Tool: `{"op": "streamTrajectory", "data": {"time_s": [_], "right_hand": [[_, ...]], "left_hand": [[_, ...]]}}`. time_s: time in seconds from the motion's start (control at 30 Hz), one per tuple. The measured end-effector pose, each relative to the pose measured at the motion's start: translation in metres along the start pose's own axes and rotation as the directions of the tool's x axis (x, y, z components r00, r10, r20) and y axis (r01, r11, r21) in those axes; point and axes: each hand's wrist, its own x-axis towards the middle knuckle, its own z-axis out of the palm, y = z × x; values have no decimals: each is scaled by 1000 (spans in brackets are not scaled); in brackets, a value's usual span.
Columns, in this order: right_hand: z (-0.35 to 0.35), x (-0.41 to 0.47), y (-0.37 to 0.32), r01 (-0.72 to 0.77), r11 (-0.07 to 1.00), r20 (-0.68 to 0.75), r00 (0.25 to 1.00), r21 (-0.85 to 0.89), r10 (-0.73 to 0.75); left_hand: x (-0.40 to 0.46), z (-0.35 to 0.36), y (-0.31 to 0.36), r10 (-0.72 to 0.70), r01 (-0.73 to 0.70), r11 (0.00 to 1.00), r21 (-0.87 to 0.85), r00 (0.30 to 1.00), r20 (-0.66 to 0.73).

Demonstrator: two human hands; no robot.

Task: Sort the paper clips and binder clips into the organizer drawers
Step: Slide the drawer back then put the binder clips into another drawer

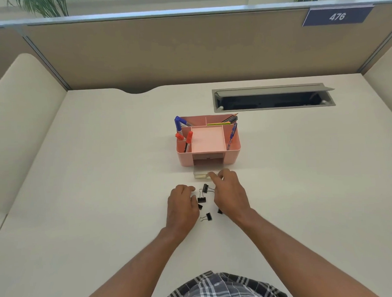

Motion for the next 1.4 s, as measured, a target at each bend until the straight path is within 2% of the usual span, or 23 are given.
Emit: {"op": "streamTrajectory", "data": {"time_s": [0.17,0.3,0.47,0.63,0.83,1.23,1.4], "right_hand": [[1,-7,2,5,1000,7,1000,6,-6],[-5,-11,3,-5,996,-38,999,87,9],[1,-14,-8,-23,998,162,987,52,14],[8,-7,-21,-86,996,176,981,32,79],[8,-10,-15,-72,997,194,978,-29,77],[-1,-10,-5,-78,996,298,951,-39,86],[-4,-8,-7,-76,996,248,967,47,62]], "left_hand": [[-5,-1,-3,14,-15,999,33,1000,27],[-5,-10,-7,-20,18,998,53,999,33],[-11,-17,-16,-66,61,995,74,996,66],[-8,-21,-16,-39,31,997,71,992,121],[-7,-24,-25,14,-48,990,129,968,250],[-7,-22,-27,-44,31,997,76,984,174],[-9,-20,-27,-70,65,997,33,985,160]]}}
